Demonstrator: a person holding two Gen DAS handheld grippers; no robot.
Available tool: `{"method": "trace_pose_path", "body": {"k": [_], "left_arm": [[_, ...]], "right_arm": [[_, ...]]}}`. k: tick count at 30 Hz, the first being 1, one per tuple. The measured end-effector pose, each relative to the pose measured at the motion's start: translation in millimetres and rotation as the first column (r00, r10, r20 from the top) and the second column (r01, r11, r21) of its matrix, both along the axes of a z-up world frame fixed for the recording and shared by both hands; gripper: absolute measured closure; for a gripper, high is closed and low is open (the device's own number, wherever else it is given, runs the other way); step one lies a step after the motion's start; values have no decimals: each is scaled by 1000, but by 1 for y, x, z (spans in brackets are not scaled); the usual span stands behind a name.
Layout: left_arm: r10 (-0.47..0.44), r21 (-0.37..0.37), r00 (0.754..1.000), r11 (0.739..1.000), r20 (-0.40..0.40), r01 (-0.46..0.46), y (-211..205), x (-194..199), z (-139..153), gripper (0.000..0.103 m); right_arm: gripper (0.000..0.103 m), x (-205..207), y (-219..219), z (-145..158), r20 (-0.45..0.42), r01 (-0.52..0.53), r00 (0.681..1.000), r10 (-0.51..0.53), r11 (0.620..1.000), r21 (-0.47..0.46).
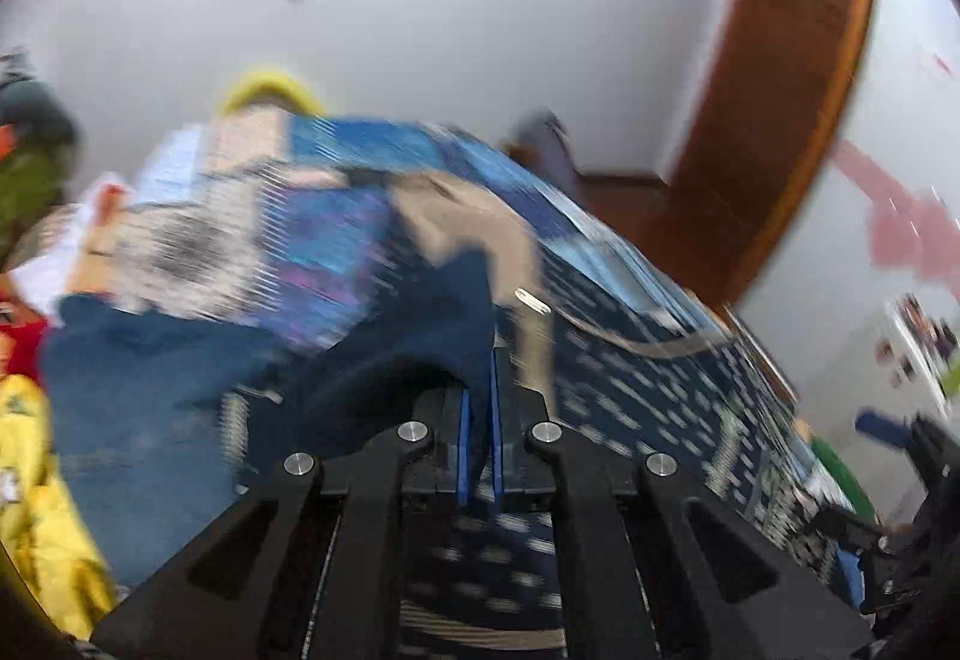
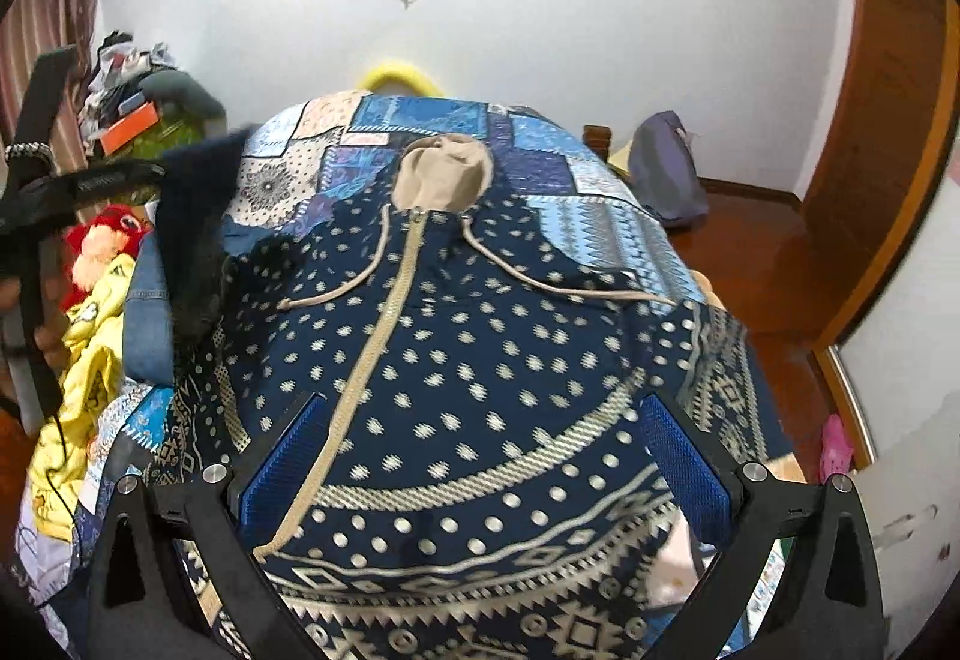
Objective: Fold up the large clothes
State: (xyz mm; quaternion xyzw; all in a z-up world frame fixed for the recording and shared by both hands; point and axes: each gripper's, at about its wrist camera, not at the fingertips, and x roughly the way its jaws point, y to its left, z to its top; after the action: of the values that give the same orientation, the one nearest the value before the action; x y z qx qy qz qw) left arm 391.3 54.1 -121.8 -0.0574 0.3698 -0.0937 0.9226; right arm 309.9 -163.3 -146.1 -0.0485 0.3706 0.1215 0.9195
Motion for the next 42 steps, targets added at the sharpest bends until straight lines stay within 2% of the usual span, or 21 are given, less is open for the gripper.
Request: {"method": "trace_pose_path", "body": {"k": [5, 9, 12, 13, 14, 16, 18, 22, 27, 33, 37, 42], "left_arm": [[-111, 20, 976, 993, -187, 117, -64, 12, -59, 99], [-145, 23, 948, 987, -282, 158, -83, 3, -94, 98], [-167, 0, 937, 985, -308, 175, -79, -10, -99, 89], [-168, -4, 937, 985, -307, 175, -77, -13, -98, 78], [-173, -17, 937, 984, -303, 177, -70, -20, -93, 63], [-157, -16, 951, 987, -267, 158, -55, -35, -83, 49], [-124, 6, 966, 992, -229, 128, -40, -45, -73, 48], [-35, 18, 986, 999, -165, 38, 18, -70, -50, 37], [88, 70, 986, 994, -139, -79, 85, -78, -42, 36], [202, 67, 959, 979, -201, -192, 152, -83, -68, 36], [234, 54, 944, 972, -231, -228, 172, -87, -90, 36], [251, 15, 933, 967, -257, -255, 187, -79, -107, 36]], "right_arm": [[0, -9, -30, 0, -12, 41, 999, -41, 999, 5], [0, -11, -47, -3, -43, 69, 997, -69, 998, 4], [0, -10, -52, -4, -56, 68, 996, -68, 998, -5], [0, -9, -52, -4, -58, 64, 996, -65, 998, -15], [0, -8, -50, -4, -60, 58, 996, -59, 998, -21], [0, -6, -41, -4, -60, 32, 998, -35, 999, -44], [0, -5, -29, -4, -55, 0, 998, -3, 998, -63], [0, -1, 9, -2, -46, -98, 995, 94, 990, -98], [0, 14, 72, -12, -88, -238, 969, 229, 966, -104], [0, 42, 160, -45, -184, -382, 915, 360, 919, -103], [0, 67, 212, -77, -261, -451, 875, 407, 882, -138], [0, 97, 261, -117, -300, -471, 867, 398, 851, -232]]}}
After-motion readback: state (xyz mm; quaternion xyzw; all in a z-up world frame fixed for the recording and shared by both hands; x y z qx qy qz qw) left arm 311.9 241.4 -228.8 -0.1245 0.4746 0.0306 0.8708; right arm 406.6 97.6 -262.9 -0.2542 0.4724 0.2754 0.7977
